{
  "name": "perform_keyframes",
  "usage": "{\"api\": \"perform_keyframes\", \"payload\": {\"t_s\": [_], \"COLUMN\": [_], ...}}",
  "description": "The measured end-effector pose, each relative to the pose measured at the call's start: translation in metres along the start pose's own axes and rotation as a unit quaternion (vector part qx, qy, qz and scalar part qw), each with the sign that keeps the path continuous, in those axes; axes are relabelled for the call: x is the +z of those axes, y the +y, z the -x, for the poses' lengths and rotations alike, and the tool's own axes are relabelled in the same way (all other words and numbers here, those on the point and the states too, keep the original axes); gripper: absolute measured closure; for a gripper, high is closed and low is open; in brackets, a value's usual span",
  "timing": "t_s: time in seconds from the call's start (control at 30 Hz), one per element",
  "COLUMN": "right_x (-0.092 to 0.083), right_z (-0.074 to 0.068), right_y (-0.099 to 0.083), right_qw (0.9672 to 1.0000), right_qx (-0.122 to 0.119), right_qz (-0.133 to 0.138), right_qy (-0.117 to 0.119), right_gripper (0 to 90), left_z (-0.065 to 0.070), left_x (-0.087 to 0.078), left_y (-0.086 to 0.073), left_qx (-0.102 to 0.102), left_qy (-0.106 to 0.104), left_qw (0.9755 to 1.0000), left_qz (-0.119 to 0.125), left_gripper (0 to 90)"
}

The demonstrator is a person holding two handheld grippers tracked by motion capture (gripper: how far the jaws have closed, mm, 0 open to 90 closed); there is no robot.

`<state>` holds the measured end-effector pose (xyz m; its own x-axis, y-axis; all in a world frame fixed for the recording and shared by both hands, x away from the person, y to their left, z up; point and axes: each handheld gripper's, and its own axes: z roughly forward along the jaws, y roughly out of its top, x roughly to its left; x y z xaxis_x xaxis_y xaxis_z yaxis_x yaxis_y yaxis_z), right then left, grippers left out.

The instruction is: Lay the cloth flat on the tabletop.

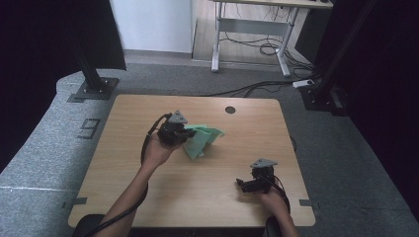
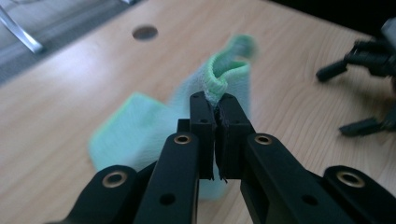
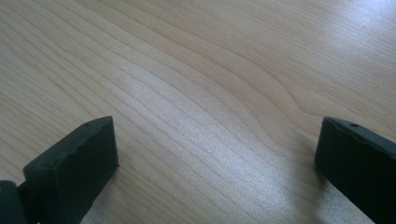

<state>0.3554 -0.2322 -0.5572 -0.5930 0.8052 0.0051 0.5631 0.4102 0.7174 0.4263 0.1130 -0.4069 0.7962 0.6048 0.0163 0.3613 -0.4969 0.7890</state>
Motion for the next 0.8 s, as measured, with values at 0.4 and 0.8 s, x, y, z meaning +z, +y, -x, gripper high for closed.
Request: {"api": "perform_keyframes", "payload": {"t_s": [0.4, 0.8], "right_x": [0.000, 0.000], "right_z": [0.000, 0.000], "right_y": [0.000, 0.000], "right_qw": [1.0000, 1.0000], "right_qx": [0.001, 0.002], "right_qz": [-0.001, -0.001], "right_qy": [0.000, 0.001], "right_gripper": [0.0, 0.0], "left_z": [-0.060, -0.066], "left_x": [0.021, 0.026], "left_y": [-0.080, -0.095], "left_qx": [-0.116, -0.114], "left_qy": [0.053, 0.069], "left_qw": [0.9893, 0.9878], "left_qz": [-0.071, -0.081], "left_gripper": [85.1, 42.1]}}
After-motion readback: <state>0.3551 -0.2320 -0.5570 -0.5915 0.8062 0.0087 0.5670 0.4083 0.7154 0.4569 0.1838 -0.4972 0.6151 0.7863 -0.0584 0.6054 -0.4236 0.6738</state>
